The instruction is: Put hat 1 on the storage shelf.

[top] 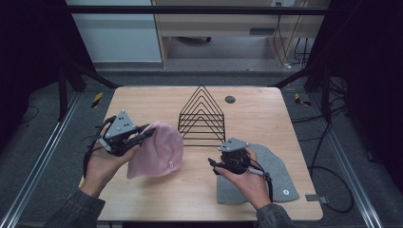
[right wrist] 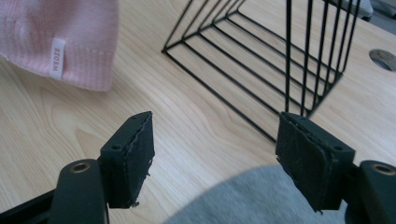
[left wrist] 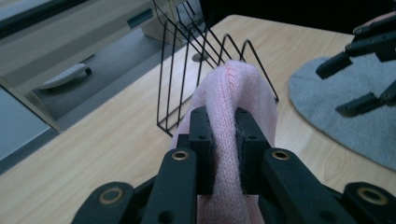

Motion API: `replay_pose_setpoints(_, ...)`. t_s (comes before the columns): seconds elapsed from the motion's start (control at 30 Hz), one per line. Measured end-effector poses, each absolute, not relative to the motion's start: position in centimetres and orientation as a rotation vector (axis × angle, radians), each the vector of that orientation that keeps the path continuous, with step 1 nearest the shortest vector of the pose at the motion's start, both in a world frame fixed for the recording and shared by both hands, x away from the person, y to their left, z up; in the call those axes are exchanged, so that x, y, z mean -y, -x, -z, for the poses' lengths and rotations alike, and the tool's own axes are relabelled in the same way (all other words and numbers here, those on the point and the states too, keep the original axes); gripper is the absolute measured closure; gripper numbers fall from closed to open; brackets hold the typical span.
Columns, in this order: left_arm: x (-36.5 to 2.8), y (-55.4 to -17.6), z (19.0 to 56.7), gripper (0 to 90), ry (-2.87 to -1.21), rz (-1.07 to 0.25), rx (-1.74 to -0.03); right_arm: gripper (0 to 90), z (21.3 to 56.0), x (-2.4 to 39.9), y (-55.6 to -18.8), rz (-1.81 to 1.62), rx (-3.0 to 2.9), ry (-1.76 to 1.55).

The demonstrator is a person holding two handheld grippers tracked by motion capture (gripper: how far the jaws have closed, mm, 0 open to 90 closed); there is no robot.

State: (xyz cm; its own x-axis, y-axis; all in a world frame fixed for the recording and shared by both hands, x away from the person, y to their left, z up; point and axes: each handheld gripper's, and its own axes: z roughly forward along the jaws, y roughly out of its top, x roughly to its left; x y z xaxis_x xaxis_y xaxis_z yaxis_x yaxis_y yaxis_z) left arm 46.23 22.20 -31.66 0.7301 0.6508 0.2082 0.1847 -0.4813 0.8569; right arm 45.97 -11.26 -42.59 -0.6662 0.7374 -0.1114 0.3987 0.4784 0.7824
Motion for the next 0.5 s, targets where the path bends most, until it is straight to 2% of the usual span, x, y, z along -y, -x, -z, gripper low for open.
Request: replay_pose_setpoints(0.5, -21.6, -47.2, 26.6, 79.5, -1.955, -0.653, -0.59, 32.6, 39.8, 6.4, -47.1, -1.132, -2.364, -0.808)
